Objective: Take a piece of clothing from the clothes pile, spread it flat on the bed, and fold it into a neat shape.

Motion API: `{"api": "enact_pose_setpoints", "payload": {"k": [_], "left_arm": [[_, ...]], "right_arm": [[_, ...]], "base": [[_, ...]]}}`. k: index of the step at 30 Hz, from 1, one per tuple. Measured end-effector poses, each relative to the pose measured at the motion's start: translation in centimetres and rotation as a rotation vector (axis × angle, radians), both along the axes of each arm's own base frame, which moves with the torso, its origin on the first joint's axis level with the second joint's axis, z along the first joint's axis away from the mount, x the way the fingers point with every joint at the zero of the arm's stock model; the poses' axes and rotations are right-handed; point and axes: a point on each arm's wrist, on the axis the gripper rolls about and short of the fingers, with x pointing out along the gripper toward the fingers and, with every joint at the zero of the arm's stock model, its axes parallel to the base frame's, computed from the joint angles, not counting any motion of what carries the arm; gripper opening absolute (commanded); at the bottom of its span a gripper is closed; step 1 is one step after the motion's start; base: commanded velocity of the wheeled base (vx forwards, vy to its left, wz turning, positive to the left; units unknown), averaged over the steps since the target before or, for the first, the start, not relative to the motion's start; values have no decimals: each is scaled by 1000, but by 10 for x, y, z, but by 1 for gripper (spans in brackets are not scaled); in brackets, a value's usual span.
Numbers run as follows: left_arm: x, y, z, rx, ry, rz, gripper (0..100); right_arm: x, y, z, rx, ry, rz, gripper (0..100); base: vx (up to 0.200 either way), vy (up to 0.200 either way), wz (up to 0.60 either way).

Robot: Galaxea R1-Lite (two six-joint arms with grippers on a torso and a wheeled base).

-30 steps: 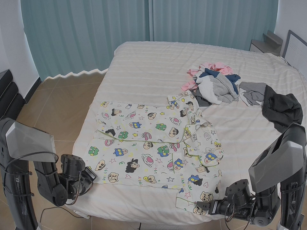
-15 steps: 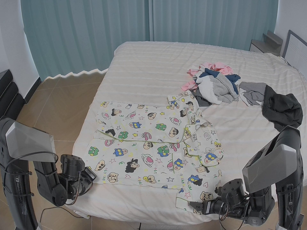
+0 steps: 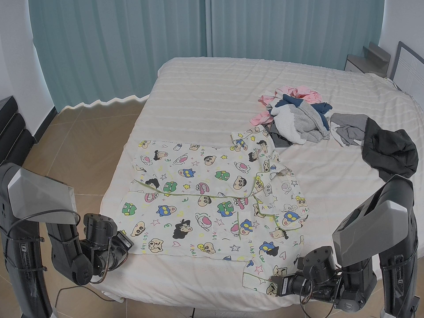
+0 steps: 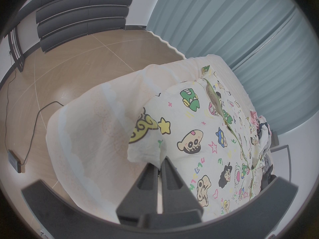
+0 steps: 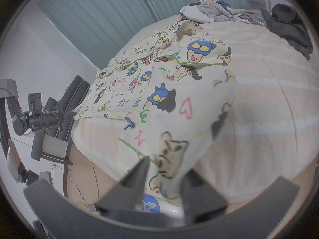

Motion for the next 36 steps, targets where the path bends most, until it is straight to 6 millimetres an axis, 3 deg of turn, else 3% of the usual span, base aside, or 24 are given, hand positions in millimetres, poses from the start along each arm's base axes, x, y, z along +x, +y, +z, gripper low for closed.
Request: {"api": "enact_pose_setpoints", "payload": {"k": [10, 23, 36], "left_arm": [[-9, 0, 1, 53, 8, -56, 0], [-34, 6, 5, 141, 62, -149, 0], [-55, 10, 5, 154, 127, -238, 0]], "right_arm": [[-14, -10, 2, -47, 42, 13, 0], [-20, -15, 22, -12, 18, -4, 0], [-42, -17, 26, -91, 161, 15, 0]], "base": [[0, 0, 0], [0, 0, 0], [0, 0, 0]]}}
